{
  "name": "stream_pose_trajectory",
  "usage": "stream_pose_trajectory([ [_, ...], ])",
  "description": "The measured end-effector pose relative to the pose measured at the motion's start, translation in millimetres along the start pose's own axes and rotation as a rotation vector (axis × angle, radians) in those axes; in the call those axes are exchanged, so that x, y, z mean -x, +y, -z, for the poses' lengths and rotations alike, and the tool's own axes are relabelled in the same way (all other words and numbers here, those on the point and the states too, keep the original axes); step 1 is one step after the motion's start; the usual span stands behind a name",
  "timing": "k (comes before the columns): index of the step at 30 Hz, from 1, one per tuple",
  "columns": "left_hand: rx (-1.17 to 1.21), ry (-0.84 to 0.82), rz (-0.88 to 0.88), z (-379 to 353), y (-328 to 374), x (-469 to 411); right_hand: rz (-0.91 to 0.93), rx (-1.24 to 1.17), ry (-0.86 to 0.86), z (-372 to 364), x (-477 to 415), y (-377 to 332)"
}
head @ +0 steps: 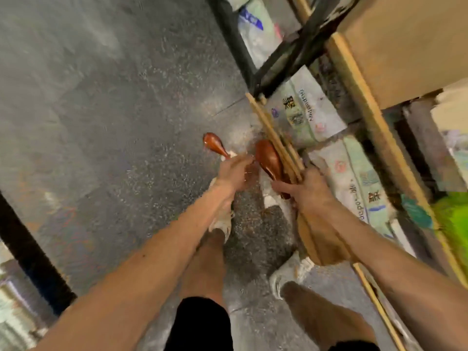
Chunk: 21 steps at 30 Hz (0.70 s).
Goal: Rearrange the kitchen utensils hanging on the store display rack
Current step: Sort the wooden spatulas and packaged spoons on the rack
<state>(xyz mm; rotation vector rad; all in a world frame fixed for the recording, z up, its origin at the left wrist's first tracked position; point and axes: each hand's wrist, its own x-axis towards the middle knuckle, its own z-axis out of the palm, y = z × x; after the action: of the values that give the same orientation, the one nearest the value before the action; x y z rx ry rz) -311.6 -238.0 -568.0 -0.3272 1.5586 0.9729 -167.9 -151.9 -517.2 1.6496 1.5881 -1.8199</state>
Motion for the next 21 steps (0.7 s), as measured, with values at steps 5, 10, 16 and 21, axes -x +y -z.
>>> stream_pose_trajectory([
  [5,-1.106,0.15,-0.175,77,-39,-166,-0.092,0.171,-0.049,-38,-113,57],
  [10,-2.066,-0.196,-0.432,94,-50,-264,-0.156,0.102,-0.101,-53,-169,85],
  [16,-2.433,-0.22,-0.788,115,-70,-311,-0.189,0.114,-0.08,-60,-188,108],
  [21,-2.218,-0.231,-0.78,126,-72,-326,-0.191,0.09,-0.09,-62,-188,109],
])
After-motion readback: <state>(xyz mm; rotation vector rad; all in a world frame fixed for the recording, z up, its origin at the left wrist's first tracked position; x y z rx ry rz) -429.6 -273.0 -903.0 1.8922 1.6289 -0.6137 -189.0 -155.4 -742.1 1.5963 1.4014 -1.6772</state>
